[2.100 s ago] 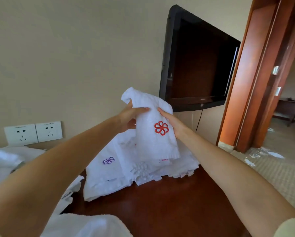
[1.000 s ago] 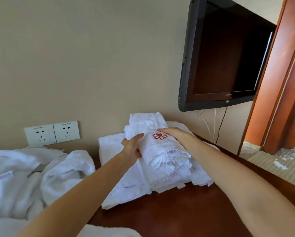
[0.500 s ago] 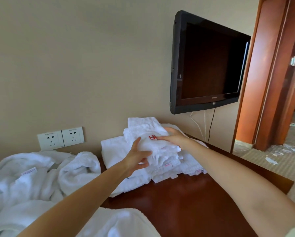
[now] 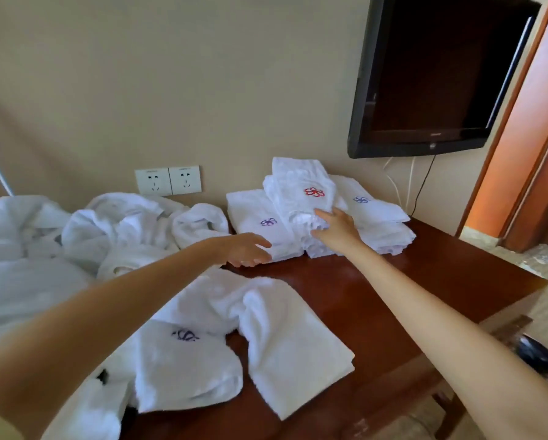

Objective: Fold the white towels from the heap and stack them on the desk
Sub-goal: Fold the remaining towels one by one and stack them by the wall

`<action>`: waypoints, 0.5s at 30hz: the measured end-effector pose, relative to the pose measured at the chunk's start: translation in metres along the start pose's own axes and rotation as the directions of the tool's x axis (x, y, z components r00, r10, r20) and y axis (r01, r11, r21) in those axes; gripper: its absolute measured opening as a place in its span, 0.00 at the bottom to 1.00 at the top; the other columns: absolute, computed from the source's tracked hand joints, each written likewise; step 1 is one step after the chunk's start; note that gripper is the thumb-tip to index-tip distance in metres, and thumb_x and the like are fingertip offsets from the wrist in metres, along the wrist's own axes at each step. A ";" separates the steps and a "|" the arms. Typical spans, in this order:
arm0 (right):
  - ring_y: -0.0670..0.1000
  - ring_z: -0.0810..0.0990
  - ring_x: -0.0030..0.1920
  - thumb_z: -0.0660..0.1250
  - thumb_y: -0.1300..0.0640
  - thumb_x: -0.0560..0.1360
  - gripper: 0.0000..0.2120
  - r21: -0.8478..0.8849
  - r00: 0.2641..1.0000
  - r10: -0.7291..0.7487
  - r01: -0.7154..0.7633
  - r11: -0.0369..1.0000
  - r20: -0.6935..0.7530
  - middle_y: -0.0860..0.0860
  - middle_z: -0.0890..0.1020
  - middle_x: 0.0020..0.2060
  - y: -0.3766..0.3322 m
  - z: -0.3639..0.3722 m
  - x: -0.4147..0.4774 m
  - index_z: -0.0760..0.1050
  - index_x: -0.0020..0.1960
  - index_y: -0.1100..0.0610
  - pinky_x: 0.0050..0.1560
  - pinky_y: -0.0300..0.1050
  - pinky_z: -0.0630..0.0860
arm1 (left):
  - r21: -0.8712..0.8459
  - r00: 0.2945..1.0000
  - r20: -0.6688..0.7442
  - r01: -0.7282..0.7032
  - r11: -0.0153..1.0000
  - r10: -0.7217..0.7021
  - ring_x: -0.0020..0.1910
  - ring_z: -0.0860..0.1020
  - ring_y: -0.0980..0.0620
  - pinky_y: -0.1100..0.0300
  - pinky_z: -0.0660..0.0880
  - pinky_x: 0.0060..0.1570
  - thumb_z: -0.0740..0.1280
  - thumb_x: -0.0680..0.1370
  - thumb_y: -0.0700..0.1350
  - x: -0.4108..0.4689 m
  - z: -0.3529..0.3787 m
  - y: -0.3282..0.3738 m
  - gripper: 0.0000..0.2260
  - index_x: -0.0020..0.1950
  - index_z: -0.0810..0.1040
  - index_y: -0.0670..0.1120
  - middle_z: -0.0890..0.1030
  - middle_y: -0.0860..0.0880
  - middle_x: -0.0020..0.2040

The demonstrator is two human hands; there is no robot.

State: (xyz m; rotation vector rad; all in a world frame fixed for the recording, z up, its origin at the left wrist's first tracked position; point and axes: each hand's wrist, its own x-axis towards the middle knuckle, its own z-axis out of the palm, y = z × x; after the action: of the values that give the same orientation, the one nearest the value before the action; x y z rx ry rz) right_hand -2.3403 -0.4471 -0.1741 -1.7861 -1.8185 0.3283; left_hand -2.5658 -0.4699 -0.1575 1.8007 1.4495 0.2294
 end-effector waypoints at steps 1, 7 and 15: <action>0.55 0.60 0.74 0.67 0.52 0.77 0.25 0.034 1.000 -0.014 0.014 0.999 -0.003 0.55 0.63 0.73 -0.006 0.006 -0.015 0.67 0.73 0.50 0.72 0.50 0.62 | 0.080 0.999 -0.044 -0.010 0.997 0.014 0.56 0.75 0.50 0.62 0.72 0.49 0.64 0.80 0.46 -0.007 0.004 -0.006 0.20 0.71 0.68 0.49 0.76 0.48 0.59; 0.48 0.69 0.70 0.68 0.40 0.74 0.30 0.343 0.952 -0.158 0.061 0.937 0.263 0.45 0.72 0.68 -0.037 0.061 -0.114 0.69 0.72 0.51 0.69 0.44 0.66 | 0.402 0.946 -0.276 -0.048 0.915 0.170 0.71 0.66 0.48 0.58 0.60 0.69 0.63 0.80 0.49 -0.063 0.050 -0.056 0.23 0.75 0.64 0.50 0.67 0.47 0.73; 0.48 0.62 0.72 0.72 0.44 0.70 0.34 0.010 0.934 -0.317 0.320 0.947 0.165 0.47 0.67 0.71 -0.036 0.105 -0.144 0.66 0.72 0.52 0.68 0.43 0.63 | 0.665 0.757 -0.492 0.009 0.747 0.429 0.59 0.79 0.42 0.51 0.55 0.70 0.55 0.70 0.61 -0.095 0.091 -0.116 0.32 0.65 0.77 0.42 0.80 0.41 0.59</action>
State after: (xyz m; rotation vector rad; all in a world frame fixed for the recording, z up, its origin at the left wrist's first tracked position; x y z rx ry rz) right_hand -2.4347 -0.5681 -0.2707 -1.4755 -2.1941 0.3402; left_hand -2.6295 -0.5931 -0.2649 2.6478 1.9196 0.5594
